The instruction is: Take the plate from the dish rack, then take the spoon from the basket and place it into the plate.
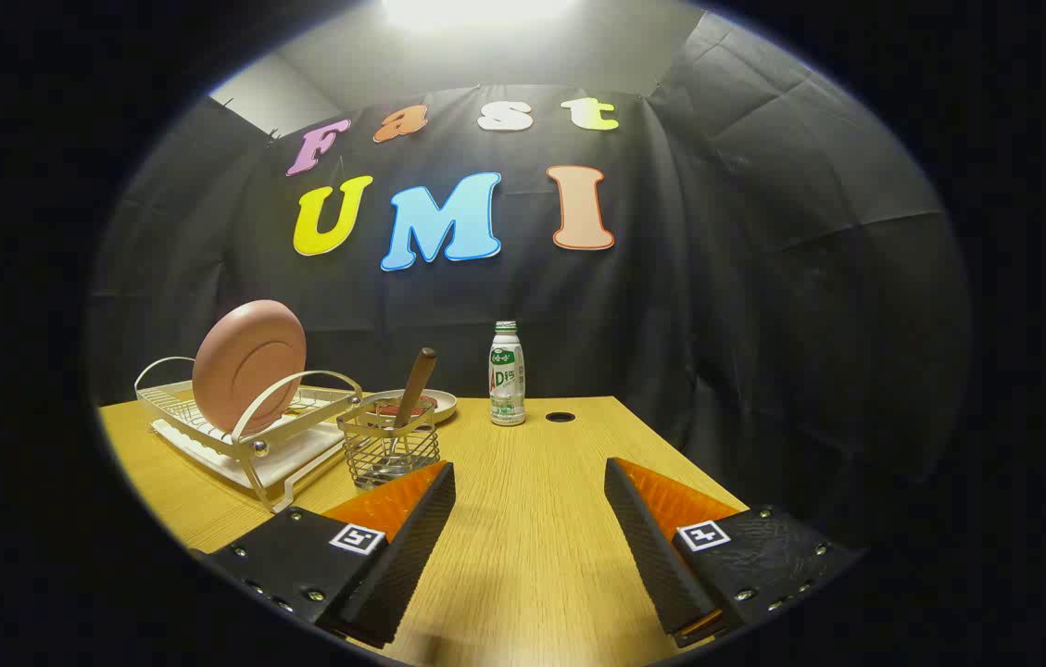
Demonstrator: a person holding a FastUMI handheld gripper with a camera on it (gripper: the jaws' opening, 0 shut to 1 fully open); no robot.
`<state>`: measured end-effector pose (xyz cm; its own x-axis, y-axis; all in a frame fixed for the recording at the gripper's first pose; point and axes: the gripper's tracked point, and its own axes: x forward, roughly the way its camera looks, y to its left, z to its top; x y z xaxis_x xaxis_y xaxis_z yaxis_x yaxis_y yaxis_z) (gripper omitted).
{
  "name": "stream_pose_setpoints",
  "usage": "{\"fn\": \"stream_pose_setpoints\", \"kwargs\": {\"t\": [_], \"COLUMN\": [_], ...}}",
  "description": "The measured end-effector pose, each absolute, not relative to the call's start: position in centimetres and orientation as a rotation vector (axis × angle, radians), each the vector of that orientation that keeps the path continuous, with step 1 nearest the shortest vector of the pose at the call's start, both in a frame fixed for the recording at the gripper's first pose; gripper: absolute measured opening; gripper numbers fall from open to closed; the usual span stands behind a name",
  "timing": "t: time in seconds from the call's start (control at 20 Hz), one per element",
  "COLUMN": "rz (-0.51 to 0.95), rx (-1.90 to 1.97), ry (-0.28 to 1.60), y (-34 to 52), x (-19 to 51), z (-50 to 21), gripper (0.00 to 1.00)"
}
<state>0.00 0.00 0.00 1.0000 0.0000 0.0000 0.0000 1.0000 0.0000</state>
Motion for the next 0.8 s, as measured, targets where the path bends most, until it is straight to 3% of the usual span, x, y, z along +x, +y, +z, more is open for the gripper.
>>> {"fn": "stream_pose_setpoints", "kwargs": {"t": [0.35,0.8], "rz": [0.003,-0.069], "rx": [0.008,0.045], "ry": [0.026,-0.018], "y": [-0.1,-2.4], "x": [1.0,8.2], "z": [-0.4,2.8], "gripper": [0.99,0.99]}}
